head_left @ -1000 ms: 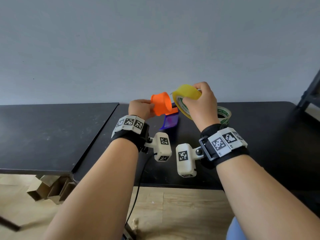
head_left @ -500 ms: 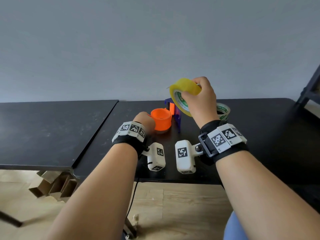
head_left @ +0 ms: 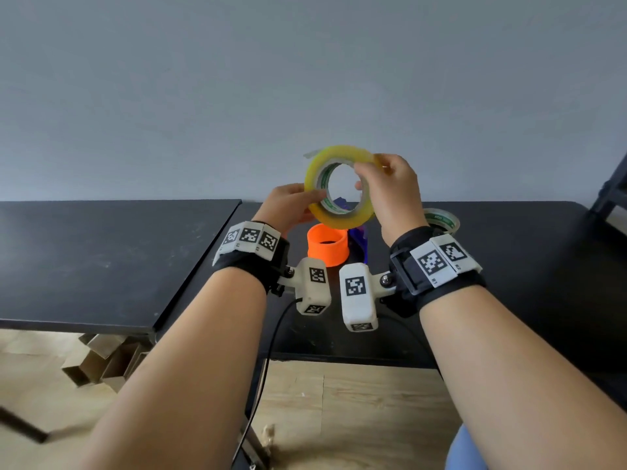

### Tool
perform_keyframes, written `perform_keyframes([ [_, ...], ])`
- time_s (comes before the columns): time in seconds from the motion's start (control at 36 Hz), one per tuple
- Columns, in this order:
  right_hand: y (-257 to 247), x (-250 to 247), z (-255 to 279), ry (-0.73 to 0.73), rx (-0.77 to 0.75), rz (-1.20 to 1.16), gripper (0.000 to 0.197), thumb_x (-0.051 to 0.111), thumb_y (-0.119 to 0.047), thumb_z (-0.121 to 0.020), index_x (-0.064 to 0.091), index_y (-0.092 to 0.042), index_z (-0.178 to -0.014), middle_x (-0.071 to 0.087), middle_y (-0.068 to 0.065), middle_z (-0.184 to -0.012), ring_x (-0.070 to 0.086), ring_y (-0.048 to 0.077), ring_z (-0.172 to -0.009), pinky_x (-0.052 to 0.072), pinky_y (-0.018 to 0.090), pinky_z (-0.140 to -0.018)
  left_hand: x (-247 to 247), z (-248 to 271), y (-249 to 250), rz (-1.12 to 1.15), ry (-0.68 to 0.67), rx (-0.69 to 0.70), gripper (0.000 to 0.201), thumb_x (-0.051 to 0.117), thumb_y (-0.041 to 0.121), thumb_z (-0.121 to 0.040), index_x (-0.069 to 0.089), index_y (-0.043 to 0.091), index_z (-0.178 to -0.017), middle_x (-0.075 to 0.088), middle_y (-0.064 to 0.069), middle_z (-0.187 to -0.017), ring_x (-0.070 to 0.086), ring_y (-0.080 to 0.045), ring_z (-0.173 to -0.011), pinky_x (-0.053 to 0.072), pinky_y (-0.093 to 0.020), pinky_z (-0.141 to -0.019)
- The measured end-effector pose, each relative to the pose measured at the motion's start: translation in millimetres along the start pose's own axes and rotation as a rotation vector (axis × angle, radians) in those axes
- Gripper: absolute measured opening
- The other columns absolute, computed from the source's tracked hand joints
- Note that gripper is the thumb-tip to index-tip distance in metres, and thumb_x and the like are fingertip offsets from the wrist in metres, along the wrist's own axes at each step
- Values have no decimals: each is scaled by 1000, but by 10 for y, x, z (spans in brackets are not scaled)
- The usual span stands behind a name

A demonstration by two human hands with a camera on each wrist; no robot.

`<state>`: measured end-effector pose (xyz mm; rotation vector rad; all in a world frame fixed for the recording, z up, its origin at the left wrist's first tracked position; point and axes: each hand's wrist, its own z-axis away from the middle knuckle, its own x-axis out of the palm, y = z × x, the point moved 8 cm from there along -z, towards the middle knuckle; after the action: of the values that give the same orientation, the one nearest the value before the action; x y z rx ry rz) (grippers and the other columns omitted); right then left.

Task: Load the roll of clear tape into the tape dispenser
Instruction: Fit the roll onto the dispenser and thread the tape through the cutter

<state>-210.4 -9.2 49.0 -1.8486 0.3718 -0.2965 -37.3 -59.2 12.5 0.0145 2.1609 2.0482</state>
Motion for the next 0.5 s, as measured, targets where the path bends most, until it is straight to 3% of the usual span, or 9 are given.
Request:
perform_keyframes([
  [0.08,147,72,-61,-35,108,-47,32,62,-26,-85,52,-14,-113,66,2,-87,72,24,-90,57,45,-83,-85,-5,-27,-39,54,32,26,67,21,-89,69,-1,-102,72,-12,-84,70,-24,-81,57,-40,-91],
  [0.17,248,111,-151,-54,92,93,39,61,-32,-86,51,-11,-118,65,5,-96,67,25,-95,53,43,-80,-154,-18,-80,-95,91,25,30,68,27,-88,70,-2,-97,70,-11,-79,70,-23,-78,58,-39,-90],
  [0.22,277,148,-192,-68,31,222,32,59,-36,-89,57,-8,-105,59,3,-89,58,20,-83,46,35,-71,-199,-33,-118,-118,112,1,33,68,27,-88,70,-4,-96,69,-12,-77,69,-24,-75,58,-39,-89],
  [0.28,338,207,-232,-90,6,307,28,60,-34,-88,56,-8,-78,47,4,-68,46,21,-67,37,33,-63,-240,-51,-151,-147,138,-27,36,69,29,-86,71,-6,-93,69,-15,-79,69,-25,-74,58,-40,-88],
  [0.36,508,272,-306,-94,26,423,39,59,-32,-85,45,-10,-55,40,6,-56,44,24,-72,36,38,-65,-263,-90,-208,-211,143,-90,38,69,34,-85,72,-4,-92,70,-18,-83,68,-27,-72,58,-41,-88],
  [0.42,584,296,-325,-91,27,484,37,57,-33,-80,44,-14,-51,43,6,-59,46,24,-79,38,41,-69,-271,-111,-262,-252,144,-142,44,69,37,-85,70,-5,-97,70,-16,-79,68,-26,-67,59,-41,-87],
  [0.5,674,307,-336,-106,28,529,34,62,-32,-78,45,-15,-54,45,5,-60,48,25,-71,37,37,-64,-294,-135,-304,-343,169,-167,48,67,42,-85,70,-6,-95,69,-15,-73,68,-25,-64,61,-38,-78],
])
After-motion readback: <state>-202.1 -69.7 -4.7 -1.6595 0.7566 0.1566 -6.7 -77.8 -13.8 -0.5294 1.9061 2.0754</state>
